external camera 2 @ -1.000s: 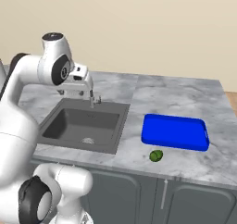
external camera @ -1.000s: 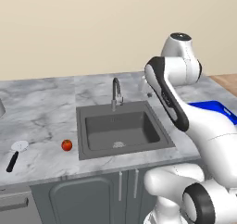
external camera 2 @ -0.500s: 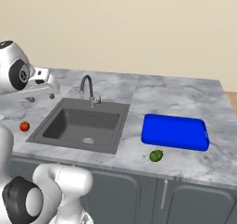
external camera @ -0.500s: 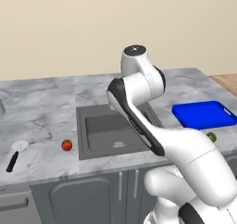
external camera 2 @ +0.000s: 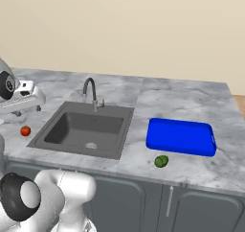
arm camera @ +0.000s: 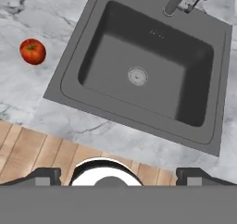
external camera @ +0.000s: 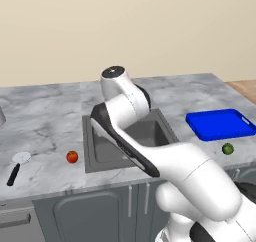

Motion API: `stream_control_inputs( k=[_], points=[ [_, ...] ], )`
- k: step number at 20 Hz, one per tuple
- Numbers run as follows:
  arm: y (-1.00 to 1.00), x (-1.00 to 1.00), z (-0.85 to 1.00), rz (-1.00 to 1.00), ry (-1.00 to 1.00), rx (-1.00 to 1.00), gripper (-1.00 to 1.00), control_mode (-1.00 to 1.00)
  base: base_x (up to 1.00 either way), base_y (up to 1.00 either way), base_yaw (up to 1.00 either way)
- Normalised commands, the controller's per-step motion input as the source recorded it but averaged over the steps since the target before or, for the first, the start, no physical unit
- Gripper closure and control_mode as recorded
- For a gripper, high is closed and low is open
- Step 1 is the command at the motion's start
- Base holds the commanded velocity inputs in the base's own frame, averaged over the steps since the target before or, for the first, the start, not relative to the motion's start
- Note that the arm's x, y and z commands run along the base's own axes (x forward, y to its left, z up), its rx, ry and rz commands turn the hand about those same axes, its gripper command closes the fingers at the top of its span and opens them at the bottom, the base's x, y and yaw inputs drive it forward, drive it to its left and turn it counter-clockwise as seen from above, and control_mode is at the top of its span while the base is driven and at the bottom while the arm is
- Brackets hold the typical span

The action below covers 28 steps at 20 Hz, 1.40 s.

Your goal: Pick up all produce items and place them in the sink. Turn on the sink faucet to wash them. Then turn the sink off and put them in the tray.

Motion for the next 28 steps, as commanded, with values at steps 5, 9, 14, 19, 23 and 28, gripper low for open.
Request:
stream_control_inputs(
  k=[5,9,14,19,23,28],
  points=[
    [0.32,0.08,-0.52,0.07,0.2,0.0,-1.0,-1.0,0.0,0.0,0.0],
    [0.42,0.19,-0.45,0.05,0.16,0.0,-1.0,-1.0,0.0,0.0,0.0],
    [0.48,0.21,-0.34,0.03,0.12,-0.04,-1.0,-1.0,0.0,0.0,0.0],
    [0.45,0.22,-0.2,0.02,0.11,-0.05,-1.0,-1.0,0.0,0.0,0.0],
    [0.39,0.25,-0.15,0.02,0.07,-0.02,-1.0,-1.0,0.0,0.0,0.0],
    [0.28,0.21,-0.2,0.03,0.02,-0.01,-1.0,-1.0,0.0,0.0,0.0]
  ],
)
